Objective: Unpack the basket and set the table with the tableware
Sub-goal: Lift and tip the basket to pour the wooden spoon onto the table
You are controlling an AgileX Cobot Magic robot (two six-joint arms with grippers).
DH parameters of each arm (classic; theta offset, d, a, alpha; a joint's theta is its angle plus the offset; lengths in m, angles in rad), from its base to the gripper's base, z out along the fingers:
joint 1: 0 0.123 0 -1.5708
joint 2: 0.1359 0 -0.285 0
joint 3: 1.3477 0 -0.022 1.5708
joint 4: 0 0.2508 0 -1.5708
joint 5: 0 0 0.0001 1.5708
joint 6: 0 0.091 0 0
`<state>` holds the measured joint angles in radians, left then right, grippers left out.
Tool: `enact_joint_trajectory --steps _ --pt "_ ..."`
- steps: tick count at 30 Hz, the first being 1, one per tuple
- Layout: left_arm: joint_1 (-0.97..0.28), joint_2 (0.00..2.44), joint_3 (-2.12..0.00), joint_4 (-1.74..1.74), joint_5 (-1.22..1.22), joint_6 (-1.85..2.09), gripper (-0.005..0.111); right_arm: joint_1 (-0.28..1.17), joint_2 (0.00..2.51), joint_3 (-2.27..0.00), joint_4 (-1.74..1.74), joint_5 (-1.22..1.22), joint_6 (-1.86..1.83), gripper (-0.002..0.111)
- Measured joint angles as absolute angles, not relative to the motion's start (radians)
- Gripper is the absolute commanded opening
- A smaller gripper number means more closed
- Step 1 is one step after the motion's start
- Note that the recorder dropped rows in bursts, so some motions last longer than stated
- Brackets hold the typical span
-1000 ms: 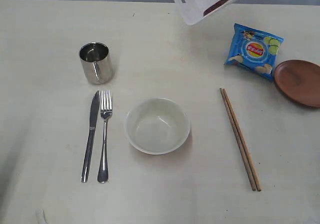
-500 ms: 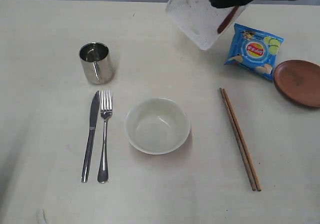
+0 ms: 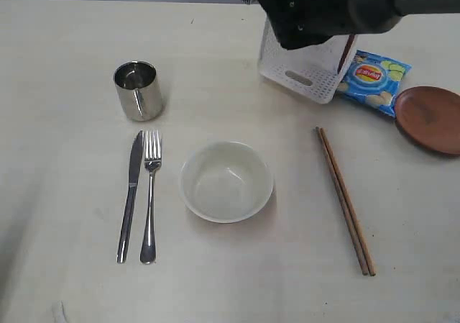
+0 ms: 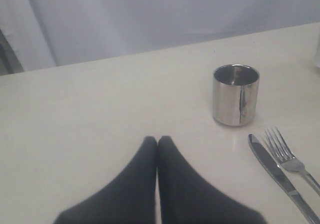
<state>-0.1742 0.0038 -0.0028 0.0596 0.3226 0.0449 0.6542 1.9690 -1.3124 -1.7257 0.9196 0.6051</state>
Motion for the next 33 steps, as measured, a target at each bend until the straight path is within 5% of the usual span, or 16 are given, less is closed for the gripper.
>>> enact_joint_trajectory --steps 33 --pt "-0.174 0.004 -0.003 0.060 0.323 0.045 0.000 0.775 1.921 -1.383 -1.734 0.964 0.700 -0.001"
